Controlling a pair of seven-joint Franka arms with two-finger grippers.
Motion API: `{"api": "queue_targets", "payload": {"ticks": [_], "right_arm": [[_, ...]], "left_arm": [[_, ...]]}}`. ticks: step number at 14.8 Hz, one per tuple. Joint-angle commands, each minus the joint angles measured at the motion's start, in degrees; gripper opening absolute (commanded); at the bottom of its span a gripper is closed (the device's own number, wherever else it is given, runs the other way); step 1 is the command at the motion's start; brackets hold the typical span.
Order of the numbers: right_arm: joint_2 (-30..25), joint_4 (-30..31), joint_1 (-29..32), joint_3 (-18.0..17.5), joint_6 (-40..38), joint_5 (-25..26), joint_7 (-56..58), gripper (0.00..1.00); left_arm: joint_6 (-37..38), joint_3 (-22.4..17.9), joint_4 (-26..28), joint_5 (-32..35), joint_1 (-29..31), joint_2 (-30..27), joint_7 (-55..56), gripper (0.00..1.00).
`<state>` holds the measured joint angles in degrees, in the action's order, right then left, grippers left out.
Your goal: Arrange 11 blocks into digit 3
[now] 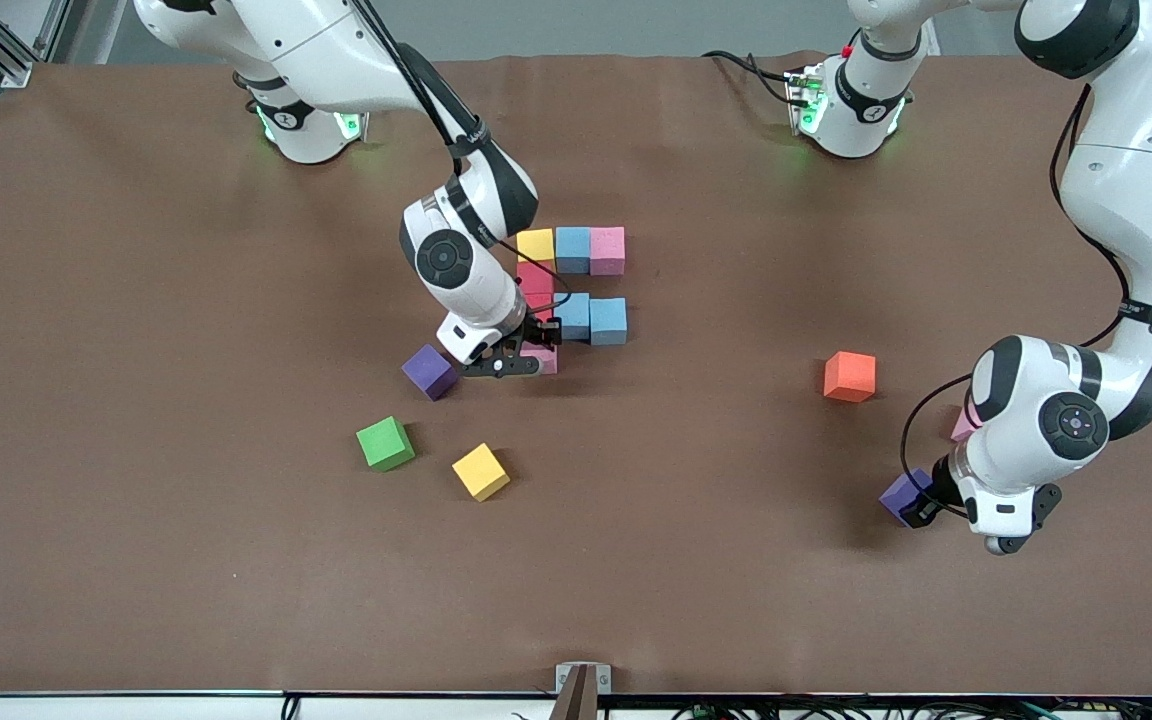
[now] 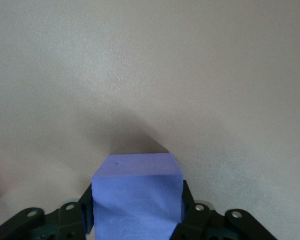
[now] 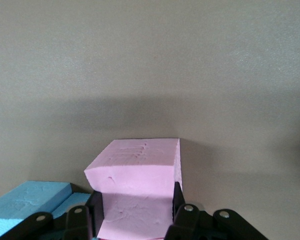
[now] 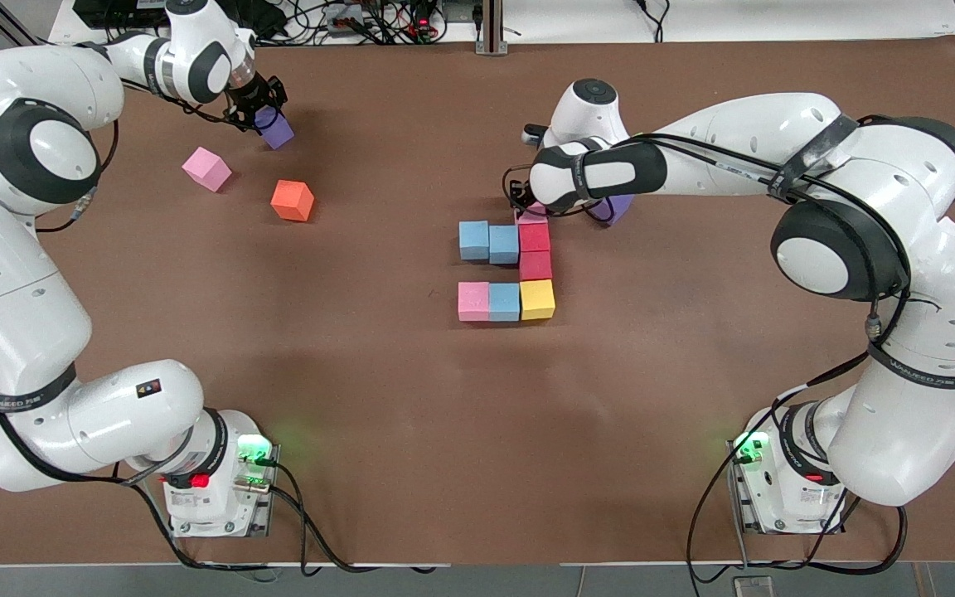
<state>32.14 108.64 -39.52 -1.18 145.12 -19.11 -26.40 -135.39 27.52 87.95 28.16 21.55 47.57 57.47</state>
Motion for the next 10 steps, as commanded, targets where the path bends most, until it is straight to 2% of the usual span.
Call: {"api": "queue_targets", "payload": {"ticks": [1, 6, 10], "right_arm": [[-0.8, 1.3, 0.1, -0.2, 0.8, -1.8, 1.3, 0.06], [-0.5, 1.3, 0.1, -0.3, 0.5, -1.8, 1.3, 0.08], [-0.5, 1.3, 0.1, -0.2, 0.3, -1.8, 1.1, 0.12]], "left_arm": [[0.5, 0.1, -1.6, -0.6, 0.0, -0.7, -1.0, 0.56], [4.0, 0.3, -1.6, -0.9, 0.3, -2.0, -1.1, 0.48], [5.5, 0.5, -1.6, -0.9, 0.2, -2.8, -1.1, 0.48]]}}
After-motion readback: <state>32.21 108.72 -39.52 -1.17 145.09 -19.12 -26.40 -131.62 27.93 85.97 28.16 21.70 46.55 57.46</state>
